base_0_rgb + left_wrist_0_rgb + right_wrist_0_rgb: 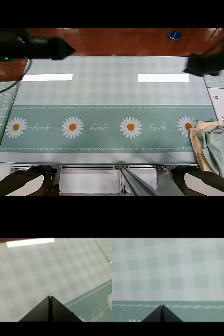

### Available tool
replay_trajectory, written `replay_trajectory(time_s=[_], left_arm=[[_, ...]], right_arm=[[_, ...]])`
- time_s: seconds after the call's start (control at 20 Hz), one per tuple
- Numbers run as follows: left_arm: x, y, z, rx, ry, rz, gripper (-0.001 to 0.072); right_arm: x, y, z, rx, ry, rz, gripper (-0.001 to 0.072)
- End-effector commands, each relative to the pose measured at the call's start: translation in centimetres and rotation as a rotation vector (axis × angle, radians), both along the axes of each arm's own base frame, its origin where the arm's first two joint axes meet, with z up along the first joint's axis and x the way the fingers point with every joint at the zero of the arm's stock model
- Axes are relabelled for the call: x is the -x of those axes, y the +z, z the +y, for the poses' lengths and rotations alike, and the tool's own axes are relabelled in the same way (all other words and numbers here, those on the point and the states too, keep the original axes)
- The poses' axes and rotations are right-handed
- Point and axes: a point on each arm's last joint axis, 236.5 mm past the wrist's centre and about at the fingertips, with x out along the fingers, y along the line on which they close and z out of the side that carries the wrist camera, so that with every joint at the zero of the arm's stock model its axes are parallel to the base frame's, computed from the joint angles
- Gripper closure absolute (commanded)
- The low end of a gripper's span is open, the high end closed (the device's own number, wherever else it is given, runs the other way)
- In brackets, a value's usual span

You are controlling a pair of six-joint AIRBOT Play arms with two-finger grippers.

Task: Fold the shirts.

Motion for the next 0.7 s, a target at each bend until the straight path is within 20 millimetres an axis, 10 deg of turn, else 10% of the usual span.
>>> replay_trajectory(time_s=[0.0,0.15,0.65], left_arm=[[-0.7,-9.2,4.1,-0.272,0.140,0.137,0.0681],[-2.0,-12.2,6.9,-0.263,0.241,0.229,0.0680],[-1.8,-12.9,7.4,-0.277,0.240,0.252,0.0680]], right_arm=[[-2.4,-6.8,6.4,0.246,0.193,0.046,0.0696],[-1.6,-10.8,4.3,0.266,0.122,0.197,0.0695],[-1.7,-10.6,3.4,0.278,0.107,0.198,0.0694]])
